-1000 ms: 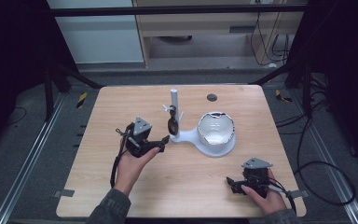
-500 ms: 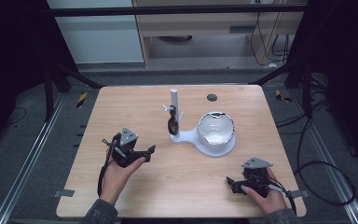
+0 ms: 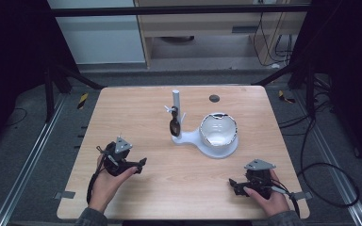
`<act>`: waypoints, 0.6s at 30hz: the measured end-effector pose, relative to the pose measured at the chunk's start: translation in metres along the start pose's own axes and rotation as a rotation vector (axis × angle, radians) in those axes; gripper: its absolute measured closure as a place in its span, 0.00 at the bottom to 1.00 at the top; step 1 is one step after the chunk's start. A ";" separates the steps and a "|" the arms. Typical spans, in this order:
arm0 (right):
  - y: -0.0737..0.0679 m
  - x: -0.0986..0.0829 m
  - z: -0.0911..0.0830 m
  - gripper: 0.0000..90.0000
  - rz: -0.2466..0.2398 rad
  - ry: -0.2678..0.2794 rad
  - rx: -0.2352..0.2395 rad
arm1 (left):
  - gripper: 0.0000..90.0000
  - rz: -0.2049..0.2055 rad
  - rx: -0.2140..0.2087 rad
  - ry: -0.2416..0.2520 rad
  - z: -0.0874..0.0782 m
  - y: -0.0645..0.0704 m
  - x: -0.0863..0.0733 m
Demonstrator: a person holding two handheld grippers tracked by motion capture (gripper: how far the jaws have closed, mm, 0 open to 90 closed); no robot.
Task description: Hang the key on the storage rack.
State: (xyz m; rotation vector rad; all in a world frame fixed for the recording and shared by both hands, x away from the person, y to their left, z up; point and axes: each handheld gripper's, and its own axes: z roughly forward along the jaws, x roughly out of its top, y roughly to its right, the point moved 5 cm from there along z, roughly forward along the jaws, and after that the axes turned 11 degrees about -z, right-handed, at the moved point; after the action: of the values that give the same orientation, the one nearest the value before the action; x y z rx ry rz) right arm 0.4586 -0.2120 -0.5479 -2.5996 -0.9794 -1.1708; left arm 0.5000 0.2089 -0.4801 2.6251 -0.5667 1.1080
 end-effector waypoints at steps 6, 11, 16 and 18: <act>0.000 -0.001 -0.001 0.00 -0.005 0.000 0.002 | 0.10 -0.007 0.015 -0.067 0.000 -0.013 -0.016; 0.000 -0.001 -0.001 0.00 -0.006 0.000 0.005 | 0.09 -0.033 0.018 -0.083 0.002 -0.023 -0.024; 0.000 -0.002 -0.001 0.00 -0.001 0.000 0.007 | 0.08 -0.047 0.018 -0.099 0.003 -0.031 -0.032; 0.000 -0.002 -0.002 0.00 -0.005 0.001 0.006 | 0.08 -0.058 0.029 -0.100 0.002 -0.037 -0.035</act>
State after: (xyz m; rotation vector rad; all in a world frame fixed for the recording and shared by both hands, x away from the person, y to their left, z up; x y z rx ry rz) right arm 0.4568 -0.2133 -0.5480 -2.5931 -0.9876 -1.1691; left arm 0.4948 0.2506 -0.5092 2.7159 -0.4936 0.9792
